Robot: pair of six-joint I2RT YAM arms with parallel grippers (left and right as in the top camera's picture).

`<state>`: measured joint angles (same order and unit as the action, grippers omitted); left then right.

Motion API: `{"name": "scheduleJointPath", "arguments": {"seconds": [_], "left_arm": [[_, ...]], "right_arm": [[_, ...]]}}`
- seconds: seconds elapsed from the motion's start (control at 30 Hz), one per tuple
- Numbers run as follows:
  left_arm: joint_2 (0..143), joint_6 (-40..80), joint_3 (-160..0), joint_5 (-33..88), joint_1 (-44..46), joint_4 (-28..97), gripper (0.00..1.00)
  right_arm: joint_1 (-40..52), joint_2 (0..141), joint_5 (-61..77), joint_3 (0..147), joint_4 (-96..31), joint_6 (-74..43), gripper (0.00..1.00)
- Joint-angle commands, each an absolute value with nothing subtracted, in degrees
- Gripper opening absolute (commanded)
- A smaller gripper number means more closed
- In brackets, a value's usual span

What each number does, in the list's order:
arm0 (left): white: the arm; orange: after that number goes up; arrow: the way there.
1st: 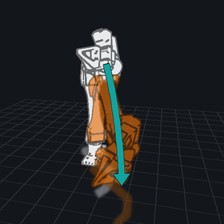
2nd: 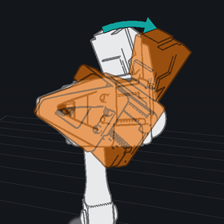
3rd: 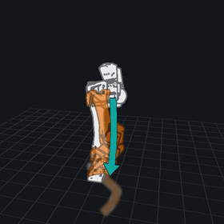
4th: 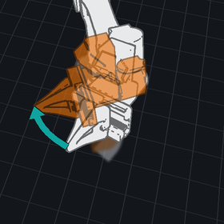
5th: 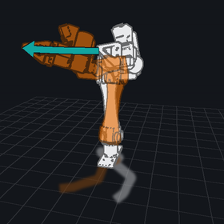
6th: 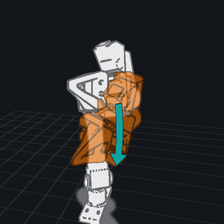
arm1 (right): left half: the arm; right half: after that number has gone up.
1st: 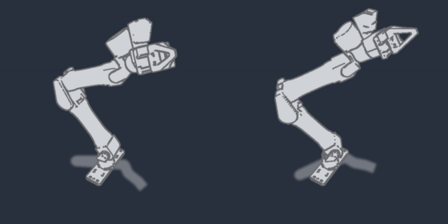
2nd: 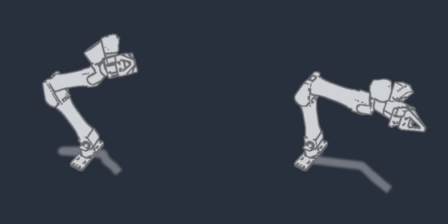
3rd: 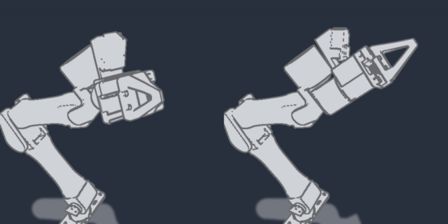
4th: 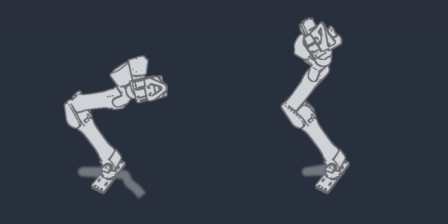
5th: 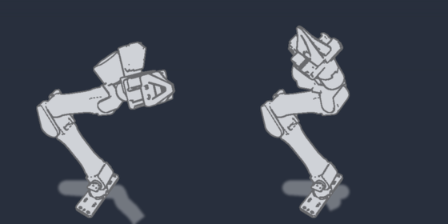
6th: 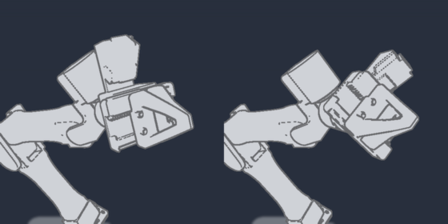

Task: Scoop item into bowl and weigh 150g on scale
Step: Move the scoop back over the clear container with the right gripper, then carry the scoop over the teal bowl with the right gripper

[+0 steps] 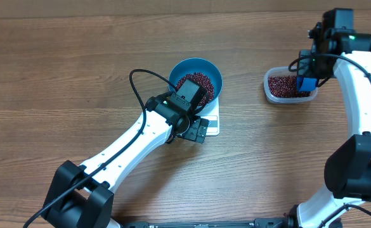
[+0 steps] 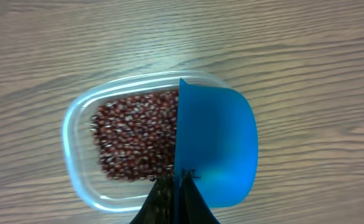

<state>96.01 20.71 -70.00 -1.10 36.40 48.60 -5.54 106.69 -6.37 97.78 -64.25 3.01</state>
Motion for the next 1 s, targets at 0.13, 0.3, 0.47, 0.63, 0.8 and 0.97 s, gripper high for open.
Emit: {"name": "scheduleJointPath", "arguments": {"seconds": [0.13,0.3,0.47,0.63,0.8,0.97], "left_arm": [[94.9,21.2,-69.5,-1.7,36.6,48.6,1.0],[94.9,21.2,-69.5,-1.7,36.6,48.6,1.0],[94.9,21.2,-69.5,-1.7,36.6,48.6,1.0],[94.9,21.2,-69.5,-1.7,36.6,48.6,0.99],[94.9,21.2,-69.5,-1.7,36.6,48.6,0.99],[94.9,21.2,-69.5,-1.7,36.6,48.6,1.0]], "right_arm": [[1.7,106.4,-23.5,99.8,-62.7,6.3,0.04],[6.4,106.4,-30.4,99.8,-61.1,9.1,0.04],[7.8,106.4,-30.7,99.8,-61.0,9.0,0.04],[7.8,106.4,-24.8,99.8,-61.2,9.1,0.04],[7.8,106.4,-22.0,99.8,-60.3,9.2,0.04],[8.5,106.3,-21.9,102.1,-61.0,15.8,0.04]]}}
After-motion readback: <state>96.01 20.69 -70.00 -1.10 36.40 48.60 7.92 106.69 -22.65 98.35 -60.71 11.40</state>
